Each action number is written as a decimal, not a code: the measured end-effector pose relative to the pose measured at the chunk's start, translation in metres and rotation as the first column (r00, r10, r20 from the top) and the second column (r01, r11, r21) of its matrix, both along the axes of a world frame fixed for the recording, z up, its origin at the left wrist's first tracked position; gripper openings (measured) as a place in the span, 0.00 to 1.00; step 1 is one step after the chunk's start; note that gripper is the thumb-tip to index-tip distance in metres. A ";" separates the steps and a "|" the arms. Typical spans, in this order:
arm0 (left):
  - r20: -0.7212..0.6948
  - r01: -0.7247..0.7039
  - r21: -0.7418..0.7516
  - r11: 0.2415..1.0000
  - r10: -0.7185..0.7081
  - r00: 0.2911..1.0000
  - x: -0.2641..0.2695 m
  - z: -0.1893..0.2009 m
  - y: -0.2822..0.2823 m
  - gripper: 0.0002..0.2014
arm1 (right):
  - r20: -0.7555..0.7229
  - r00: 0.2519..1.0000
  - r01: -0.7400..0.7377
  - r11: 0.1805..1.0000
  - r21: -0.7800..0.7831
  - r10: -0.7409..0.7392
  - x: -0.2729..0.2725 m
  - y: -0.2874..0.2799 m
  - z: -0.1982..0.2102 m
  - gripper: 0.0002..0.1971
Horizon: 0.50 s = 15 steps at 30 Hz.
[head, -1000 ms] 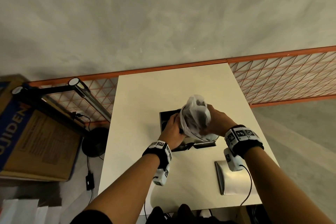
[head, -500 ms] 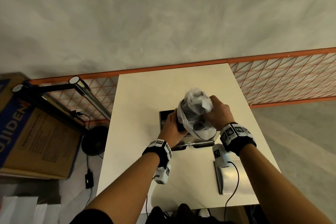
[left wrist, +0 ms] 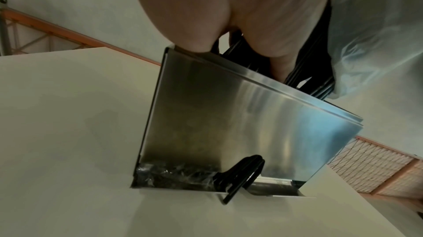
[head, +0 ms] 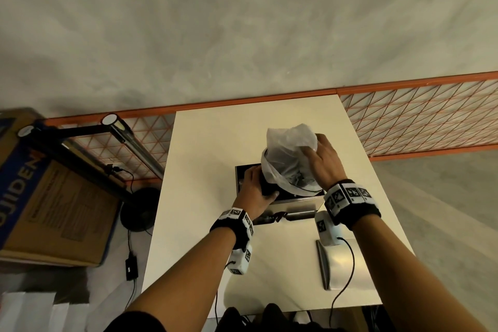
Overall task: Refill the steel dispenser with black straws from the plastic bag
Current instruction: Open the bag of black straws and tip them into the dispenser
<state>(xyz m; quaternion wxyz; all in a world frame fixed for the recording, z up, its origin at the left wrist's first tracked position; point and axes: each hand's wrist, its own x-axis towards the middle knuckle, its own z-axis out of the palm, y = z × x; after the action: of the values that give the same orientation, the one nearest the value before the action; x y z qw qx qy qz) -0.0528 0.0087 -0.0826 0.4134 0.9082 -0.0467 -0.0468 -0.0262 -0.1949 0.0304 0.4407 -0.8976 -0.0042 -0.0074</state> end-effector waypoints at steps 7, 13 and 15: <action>-0.065 0.030 -0.019 0.999 -0.031 0.997 0.000 0.004 -0.002 0.37 | -0.194 0.975 -0.141 0.975 -0.171 0.107 -0.009 0.013 -0.027 0.29; -0.021 0.058 -0.058 0.997 -0.059 0.998 0.000 0.010 0.000 0.24 | 0.170 0.985 0.044 0.993 -0.107 -0.025 -0.003 -0.004 -0.013 0.17; -0.019 0.058 -0.053 0.997 -0.059 0.998 0.000 0.010 0.001 0.24 | 0.258 0.965 0.067 0.995 -0.079 -0.044 -0.001 -0.004 -0.006 0.18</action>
<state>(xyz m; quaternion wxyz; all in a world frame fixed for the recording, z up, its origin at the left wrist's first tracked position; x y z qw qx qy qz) -0.0526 0.0094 -0.0730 0.4360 0.8947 -0.0703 -0.0671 -0.0273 -0.1988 0.0242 0.3966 -0.9072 -0.0364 -0.1354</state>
